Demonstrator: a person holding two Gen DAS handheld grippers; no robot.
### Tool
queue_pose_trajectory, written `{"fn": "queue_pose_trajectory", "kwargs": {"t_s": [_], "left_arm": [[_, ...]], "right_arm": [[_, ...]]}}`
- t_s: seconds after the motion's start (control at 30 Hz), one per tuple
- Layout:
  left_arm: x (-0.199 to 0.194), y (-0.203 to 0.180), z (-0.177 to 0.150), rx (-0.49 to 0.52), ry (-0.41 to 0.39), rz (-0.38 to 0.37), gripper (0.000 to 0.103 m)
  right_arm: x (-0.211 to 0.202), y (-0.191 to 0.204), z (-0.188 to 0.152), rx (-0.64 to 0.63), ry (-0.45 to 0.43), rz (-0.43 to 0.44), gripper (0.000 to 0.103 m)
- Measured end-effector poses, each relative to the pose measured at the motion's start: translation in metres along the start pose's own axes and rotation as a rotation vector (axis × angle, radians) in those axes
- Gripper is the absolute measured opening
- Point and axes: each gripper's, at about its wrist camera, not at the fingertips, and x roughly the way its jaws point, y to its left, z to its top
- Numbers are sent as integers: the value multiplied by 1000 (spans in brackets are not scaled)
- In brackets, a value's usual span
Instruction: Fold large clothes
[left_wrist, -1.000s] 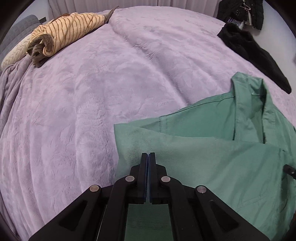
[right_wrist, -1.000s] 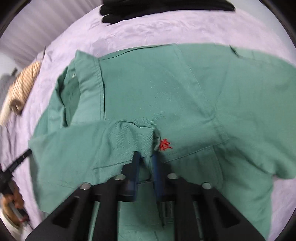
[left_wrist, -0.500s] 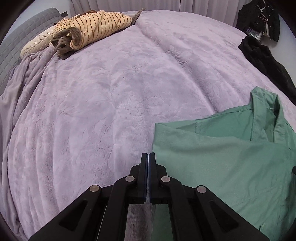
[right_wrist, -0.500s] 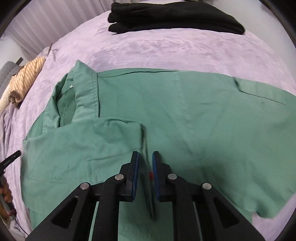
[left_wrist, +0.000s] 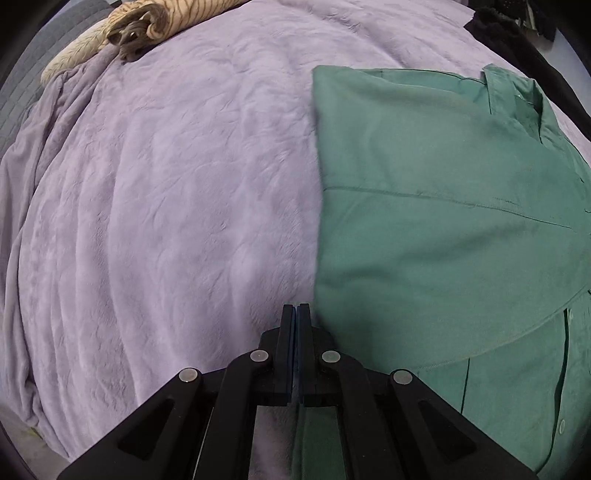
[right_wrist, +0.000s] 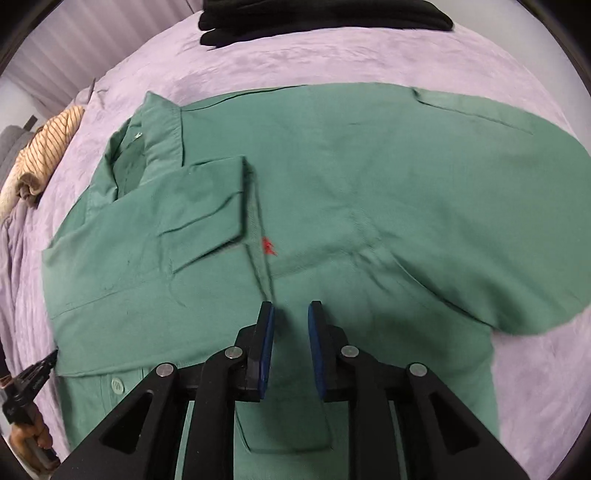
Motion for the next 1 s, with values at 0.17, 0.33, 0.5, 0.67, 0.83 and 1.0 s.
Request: {"fn": "queue_pose_trajectory", "kwargs": {"t_s": [0.17,0.33,0.5,0.67,0.83,1.0], "left_arm": [[-27,10,-28,-15,25,18,1],[-53,-9,-52,-20,44,-7,1],[-77,-36,-66,-7,56,-19,1],[-96,-59,-71,17,31,-44,1],[-108,-80,-74,45,23,-56,1],[-113,-102,-74,51,45,-78,2]], "right_arm": [[-32,-20,-25,51,24,58,24],[-57,-16,-55,52,59,99,51],[-72,-13,-74,71,87,133,53],[-88,-17,-84,91,87,154,59],[-98,-26,-89,112,84,162,66],[-106,-38,-93,131,78,168,72]]}}
